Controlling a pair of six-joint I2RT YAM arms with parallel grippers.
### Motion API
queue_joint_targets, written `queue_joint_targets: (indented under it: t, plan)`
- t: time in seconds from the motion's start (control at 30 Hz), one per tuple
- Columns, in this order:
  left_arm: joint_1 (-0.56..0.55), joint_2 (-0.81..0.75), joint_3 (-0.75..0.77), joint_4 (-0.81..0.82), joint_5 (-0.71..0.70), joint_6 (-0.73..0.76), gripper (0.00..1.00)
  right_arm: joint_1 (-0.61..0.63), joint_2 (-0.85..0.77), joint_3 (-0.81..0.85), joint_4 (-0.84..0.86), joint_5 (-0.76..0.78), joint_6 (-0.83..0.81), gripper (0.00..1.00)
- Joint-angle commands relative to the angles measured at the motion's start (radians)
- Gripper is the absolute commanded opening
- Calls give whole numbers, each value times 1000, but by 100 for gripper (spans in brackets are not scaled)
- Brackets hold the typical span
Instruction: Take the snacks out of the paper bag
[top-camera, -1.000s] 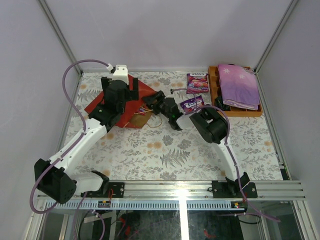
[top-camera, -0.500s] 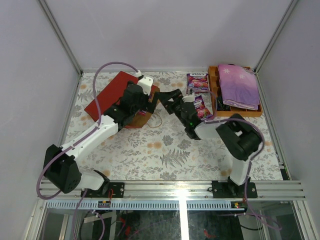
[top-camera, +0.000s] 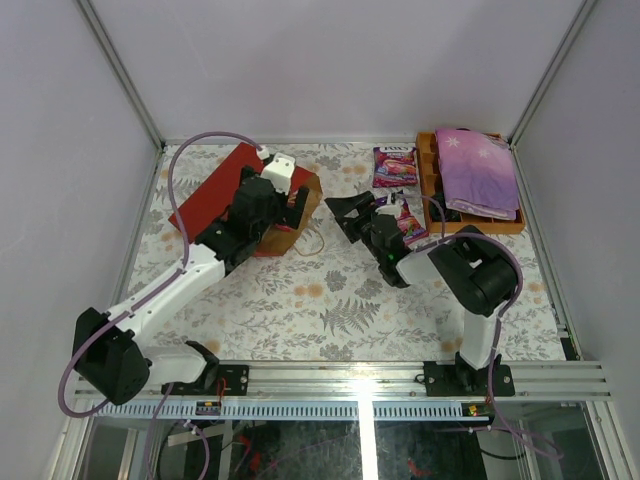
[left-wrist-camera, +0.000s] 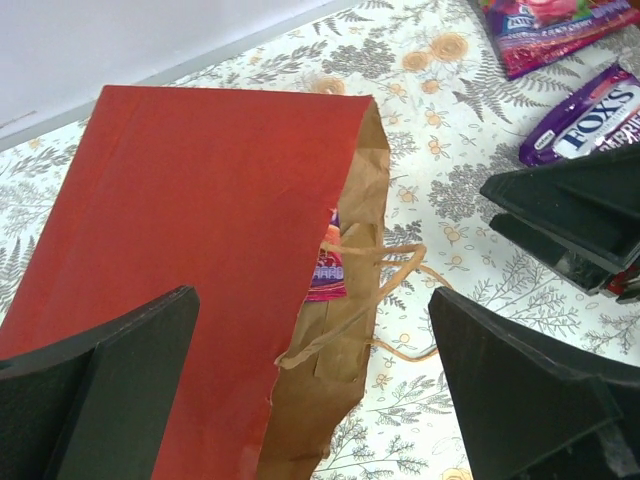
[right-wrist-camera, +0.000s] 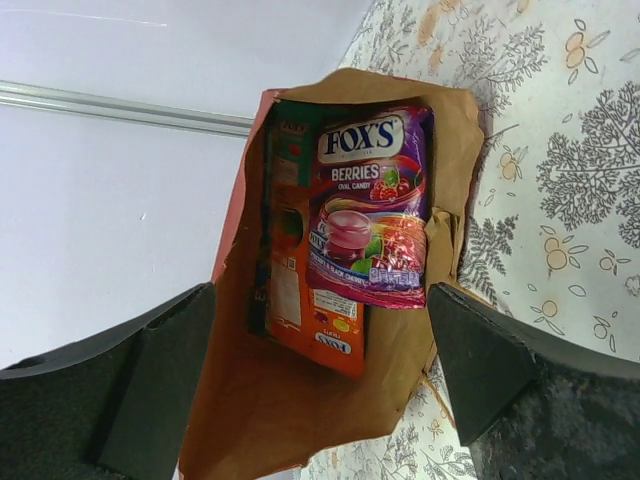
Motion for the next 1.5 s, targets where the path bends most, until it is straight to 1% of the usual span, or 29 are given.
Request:
queue_joint_targets:
  t: [0.0,0.07,0.23,0.33,0.37,0.43,0.5,0.53,0.57,0.6,0.63,0.7,0.8,0.97,1.23,1.4,1.47]
  plan:
    - [1,-38,-46,105,-103,-37,100,3,15,31,75,-22,30,94]
    - [0,-57,-67,125,-96,-24,100,3,36,45,76,-33,46,94]
    - [-2,-85,-91,134,-8,0,100,4,110,99,101,-82,95,93]
    - [-2,-79,-93,141,-17,11,100,4,144,123,100,-97,108,93]
    - [-2,-69,-87,139,-27,14,97,4,154,135,92,-103,107,92]
    - [-1,-52,-73,141,-32,26,88,4,170,175,67,-118,100,92]
    - [2,-29,-55,151,-17,44,70,12,188,218,42,-133,93,92]
    - [5,-13,-41,151,-8,53,57,17,196,237,30,-133,87,91]
    - [12,6,-23,141,-4,55,27,26,203,256,9,-128,82,91]
    - [21,26,5,122,-19,43,3,34,210,273,-14,-119,76,91]
    - [30,42,35,106,-41,35,0,44,217,293,-34,-108,65,91]
    - [44,47,63,106,-71,35,0,59,242,333,-75,-90,55,91]
    - [60,-4,37,159,-101,16,0,73,303,398,-85,-79,65,88]
    - [82,-81,-15,216,-113,-26,0,99,345,410,-98,-16,69,83]
    - [82,-62,-9,183,-95,-45,0,116,411,535,-247,18,18,82]
    - [82,-63,-13,182,-71,-58,0,115,484,615,-283,17,25,81]
    - [82,-65,-15,182,-71,-63,0,117,510,645,-293,16,30,79]
